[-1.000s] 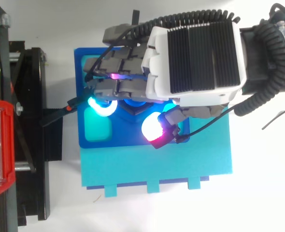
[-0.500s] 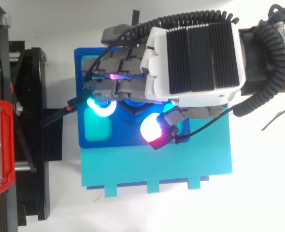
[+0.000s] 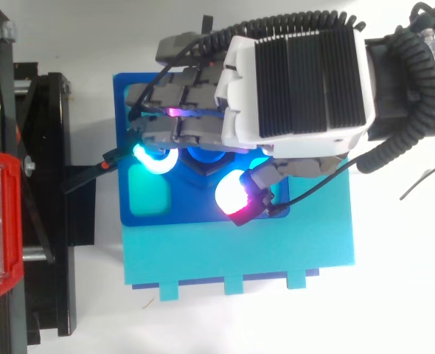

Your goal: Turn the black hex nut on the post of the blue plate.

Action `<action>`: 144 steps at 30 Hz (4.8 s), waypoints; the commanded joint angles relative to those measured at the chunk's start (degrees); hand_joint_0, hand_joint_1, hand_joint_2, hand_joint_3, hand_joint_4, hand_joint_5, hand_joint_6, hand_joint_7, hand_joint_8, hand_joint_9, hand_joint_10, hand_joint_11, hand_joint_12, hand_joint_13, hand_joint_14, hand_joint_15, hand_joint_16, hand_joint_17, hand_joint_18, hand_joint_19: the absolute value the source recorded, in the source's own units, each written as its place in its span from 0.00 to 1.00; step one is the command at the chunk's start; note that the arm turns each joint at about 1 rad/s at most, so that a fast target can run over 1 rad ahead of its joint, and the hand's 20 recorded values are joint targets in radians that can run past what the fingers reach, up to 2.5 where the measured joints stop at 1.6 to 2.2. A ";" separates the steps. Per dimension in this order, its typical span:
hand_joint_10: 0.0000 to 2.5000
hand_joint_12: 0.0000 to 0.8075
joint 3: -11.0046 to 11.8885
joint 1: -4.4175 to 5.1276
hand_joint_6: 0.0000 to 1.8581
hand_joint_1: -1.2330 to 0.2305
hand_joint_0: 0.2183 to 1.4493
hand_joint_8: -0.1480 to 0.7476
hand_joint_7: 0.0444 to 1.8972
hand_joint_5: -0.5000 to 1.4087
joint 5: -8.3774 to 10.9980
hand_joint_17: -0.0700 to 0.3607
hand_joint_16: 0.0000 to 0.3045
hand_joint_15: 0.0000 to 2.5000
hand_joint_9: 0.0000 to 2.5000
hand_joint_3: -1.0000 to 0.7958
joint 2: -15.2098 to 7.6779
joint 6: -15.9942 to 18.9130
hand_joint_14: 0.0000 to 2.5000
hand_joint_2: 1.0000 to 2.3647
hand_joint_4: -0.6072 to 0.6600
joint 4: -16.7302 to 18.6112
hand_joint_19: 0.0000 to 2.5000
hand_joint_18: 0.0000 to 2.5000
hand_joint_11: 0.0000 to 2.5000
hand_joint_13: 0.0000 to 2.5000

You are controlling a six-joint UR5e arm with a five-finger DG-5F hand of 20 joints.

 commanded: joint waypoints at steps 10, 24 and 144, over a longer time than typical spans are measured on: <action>0.00 0.47 -0.01 -0.36 0.27 0.24 0.24 0.44 0.50 0.15 -0.12 0.42 0.16 0.07 0.16 0.28 -0.01 0.00 0.00 0.00 0.66 0.03 0.10 0.18 0.00 0.23; 0.00 0.47 0.07 -0.45 0.27 0.23 0.24 0.44 0.50 0.15 -0.65 0.42 0.16 0.07 0.16 0.28 -1.76 0.18 0.00 0.00 0.66 -0.14 0.10 0.19 0.00 0.23; 0.00 0.41 4.03 -0.80 0.27 0.25 0.39 0.46 0.57 0.17 -1.00 0.32 0.10 0.10 0.24 0.28 -1.76 -2.72 0.00 0.00 0.66 -4.71 0.06 0.23 0.08 0.32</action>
